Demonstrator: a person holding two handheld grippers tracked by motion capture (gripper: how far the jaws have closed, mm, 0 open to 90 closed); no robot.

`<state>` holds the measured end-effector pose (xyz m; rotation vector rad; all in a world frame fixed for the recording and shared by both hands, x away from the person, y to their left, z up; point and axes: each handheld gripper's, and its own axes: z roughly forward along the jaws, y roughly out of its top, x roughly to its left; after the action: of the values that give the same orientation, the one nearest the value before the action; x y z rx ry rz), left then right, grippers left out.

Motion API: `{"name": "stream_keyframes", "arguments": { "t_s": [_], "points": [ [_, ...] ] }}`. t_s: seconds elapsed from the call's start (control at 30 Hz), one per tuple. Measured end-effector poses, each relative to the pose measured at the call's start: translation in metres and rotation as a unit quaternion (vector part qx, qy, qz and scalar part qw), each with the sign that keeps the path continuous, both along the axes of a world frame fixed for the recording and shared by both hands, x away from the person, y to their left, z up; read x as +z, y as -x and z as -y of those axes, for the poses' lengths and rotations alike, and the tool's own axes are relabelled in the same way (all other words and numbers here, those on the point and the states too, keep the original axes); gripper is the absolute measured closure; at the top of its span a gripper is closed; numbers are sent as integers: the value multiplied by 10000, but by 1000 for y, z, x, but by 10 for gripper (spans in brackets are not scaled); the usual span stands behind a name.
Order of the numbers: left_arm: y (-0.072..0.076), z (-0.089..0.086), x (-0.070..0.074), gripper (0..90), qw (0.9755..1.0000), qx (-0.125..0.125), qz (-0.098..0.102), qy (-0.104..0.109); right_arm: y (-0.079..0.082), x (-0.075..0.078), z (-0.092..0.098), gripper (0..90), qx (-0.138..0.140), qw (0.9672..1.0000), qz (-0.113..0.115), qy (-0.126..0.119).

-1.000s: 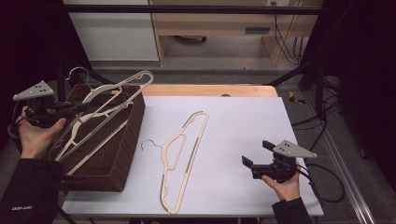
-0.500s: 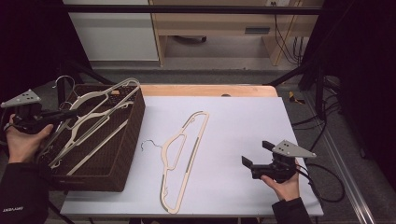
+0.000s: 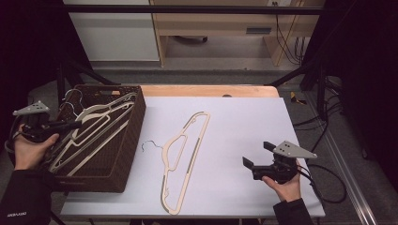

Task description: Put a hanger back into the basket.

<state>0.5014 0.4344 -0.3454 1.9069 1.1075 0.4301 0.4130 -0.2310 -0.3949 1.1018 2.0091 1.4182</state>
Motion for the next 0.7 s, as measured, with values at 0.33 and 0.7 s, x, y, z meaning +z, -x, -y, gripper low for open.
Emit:
{"name": "stream_keyframes", "arguments": {
  "t_s": [0.33,0.7],
  "points": [
    [-6,2,-23,822,9961,582,-526,-411,0,0,0,36,4,10000,6,-21],
    [28,-7,-5,595,9942,1026,99,-308,-1,0,-1,34,16,10000,-8,-32]
  ]
}}
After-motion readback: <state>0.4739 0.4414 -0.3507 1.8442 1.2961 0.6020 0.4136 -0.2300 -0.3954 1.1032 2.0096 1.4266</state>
